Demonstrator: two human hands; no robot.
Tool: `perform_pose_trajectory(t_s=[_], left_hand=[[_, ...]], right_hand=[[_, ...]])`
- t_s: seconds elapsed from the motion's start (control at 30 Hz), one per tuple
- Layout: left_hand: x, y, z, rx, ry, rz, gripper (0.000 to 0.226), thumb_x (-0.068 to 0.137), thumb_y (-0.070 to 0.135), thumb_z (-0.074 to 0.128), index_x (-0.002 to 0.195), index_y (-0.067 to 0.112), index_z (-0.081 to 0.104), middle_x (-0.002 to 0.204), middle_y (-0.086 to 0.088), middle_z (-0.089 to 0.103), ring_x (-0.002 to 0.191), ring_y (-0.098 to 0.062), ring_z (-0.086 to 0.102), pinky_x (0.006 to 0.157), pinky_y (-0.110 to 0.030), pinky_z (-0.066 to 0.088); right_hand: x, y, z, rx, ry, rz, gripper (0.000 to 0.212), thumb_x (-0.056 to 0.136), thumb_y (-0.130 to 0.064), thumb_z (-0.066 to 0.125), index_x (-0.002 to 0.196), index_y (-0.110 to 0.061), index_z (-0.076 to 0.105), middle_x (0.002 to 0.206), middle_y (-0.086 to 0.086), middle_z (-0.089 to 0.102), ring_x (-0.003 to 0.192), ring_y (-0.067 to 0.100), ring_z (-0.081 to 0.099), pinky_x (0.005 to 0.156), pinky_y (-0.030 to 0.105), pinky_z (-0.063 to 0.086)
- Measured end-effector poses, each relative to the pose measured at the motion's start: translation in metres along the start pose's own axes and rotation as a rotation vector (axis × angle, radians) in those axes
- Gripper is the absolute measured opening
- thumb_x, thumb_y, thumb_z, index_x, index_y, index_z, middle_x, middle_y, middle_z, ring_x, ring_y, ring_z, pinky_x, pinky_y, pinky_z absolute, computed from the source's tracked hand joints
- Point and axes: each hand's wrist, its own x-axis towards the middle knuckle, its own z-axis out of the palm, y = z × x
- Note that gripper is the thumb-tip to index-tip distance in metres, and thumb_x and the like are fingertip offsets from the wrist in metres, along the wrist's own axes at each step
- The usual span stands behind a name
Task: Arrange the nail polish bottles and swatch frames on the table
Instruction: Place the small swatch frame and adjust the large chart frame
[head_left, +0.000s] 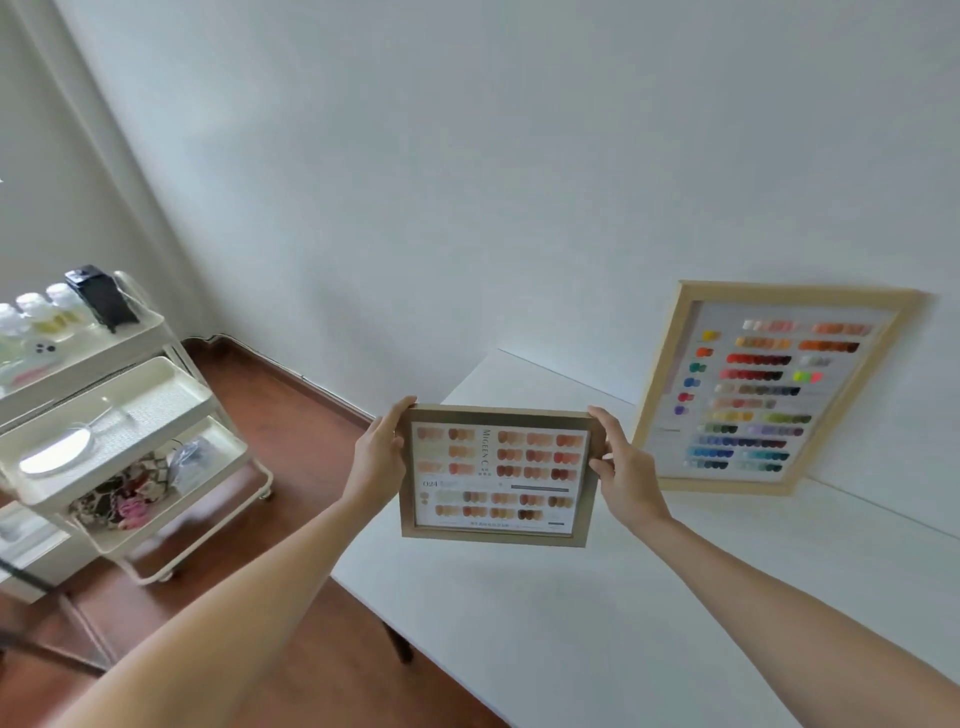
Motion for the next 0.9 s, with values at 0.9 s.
perform_pose_trajectory(t_s=[0.9], left_hand=[[0.092, -0.068, -0.013, 0.059, -0.026, -0.025, 0.064, 0.092, -0.006, 0.033, 0.143, 0.034, 0.036, 0.127, -0.002, 0.053, 0.109, -0.009, 0.046, 0.089, -0.021, 0.041]], right_hand=[[0.082, -0.010, 0.085, -0.008, -0.033, 0.081, 0.071, 0.089, 0.002, 0.055, 0.140, -0.036, 0.024, 0.100, 0.004, 0.064, 0.085, 0.016, 0.057, 0.088, 0.039, 0.055]])
